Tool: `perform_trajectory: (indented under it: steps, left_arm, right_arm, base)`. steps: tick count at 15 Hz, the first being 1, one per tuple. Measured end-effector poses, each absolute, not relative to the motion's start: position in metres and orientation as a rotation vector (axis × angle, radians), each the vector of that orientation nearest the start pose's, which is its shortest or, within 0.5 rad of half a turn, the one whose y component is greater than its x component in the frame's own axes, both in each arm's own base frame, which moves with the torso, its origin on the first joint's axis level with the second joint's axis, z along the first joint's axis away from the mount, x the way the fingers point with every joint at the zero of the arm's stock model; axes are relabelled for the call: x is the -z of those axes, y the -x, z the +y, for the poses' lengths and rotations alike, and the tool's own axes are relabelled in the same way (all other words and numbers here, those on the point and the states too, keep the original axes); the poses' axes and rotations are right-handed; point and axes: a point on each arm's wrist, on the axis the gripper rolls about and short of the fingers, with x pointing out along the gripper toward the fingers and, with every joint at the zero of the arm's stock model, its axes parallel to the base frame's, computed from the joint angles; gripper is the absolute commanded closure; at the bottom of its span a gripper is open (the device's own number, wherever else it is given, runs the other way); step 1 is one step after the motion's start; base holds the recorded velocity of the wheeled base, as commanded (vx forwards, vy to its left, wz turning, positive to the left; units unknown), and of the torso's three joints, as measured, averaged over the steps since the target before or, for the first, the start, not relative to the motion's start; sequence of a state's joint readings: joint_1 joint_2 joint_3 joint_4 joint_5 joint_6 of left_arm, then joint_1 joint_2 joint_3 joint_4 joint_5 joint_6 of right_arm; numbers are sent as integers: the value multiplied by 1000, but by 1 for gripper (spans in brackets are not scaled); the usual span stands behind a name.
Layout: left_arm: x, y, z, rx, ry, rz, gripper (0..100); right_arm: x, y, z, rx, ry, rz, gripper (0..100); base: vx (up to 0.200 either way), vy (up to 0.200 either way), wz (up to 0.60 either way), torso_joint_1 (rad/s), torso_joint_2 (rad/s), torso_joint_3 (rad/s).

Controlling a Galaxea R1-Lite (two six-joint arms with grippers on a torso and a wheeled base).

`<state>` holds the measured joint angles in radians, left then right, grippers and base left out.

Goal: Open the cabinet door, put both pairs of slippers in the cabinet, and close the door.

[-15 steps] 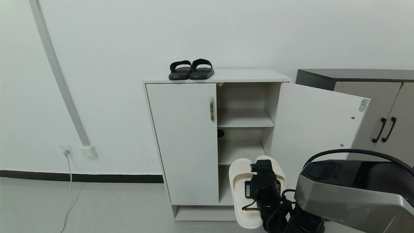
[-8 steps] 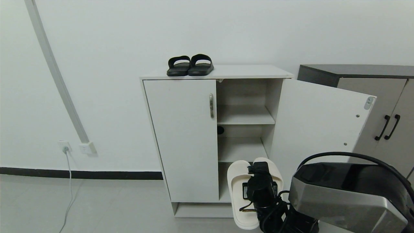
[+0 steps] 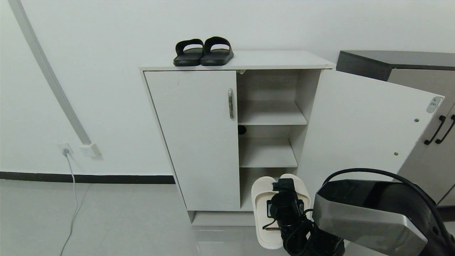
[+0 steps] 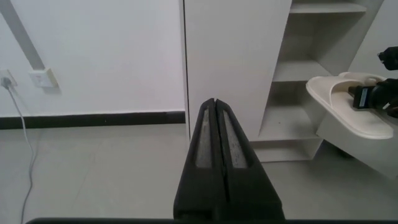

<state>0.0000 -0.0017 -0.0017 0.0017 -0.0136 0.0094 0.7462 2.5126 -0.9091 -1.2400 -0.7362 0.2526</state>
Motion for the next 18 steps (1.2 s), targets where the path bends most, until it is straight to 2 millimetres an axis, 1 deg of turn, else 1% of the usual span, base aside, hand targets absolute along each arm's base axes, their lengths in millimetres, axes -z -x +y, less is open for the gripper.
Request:
perform_trajectory:
  steps: [8,10,13,18]
  left_arm:
    - [-76,23,0,14,-9,-1,100]
    - [-76,23,0,14,-9,-1,100]
    - [-76,23,0,14,-9,-1,100]
    - [-76,23,0,14,-8,-1,100]
  right_arm:
    - [51,-312,261,40,-3,270,100]
    - [52,-315,261,40,-19,226,100]
    - [46,-321,260,31,-31,99,100]
    - [46,-325,255,45,-10,82,100]
  base:
    - [0,0,0,3,2,-189]
    - [0,0,0,-1,1,-40]
    - [0,0,0,0,0,0]
    - [0,0,0,0,0,0]
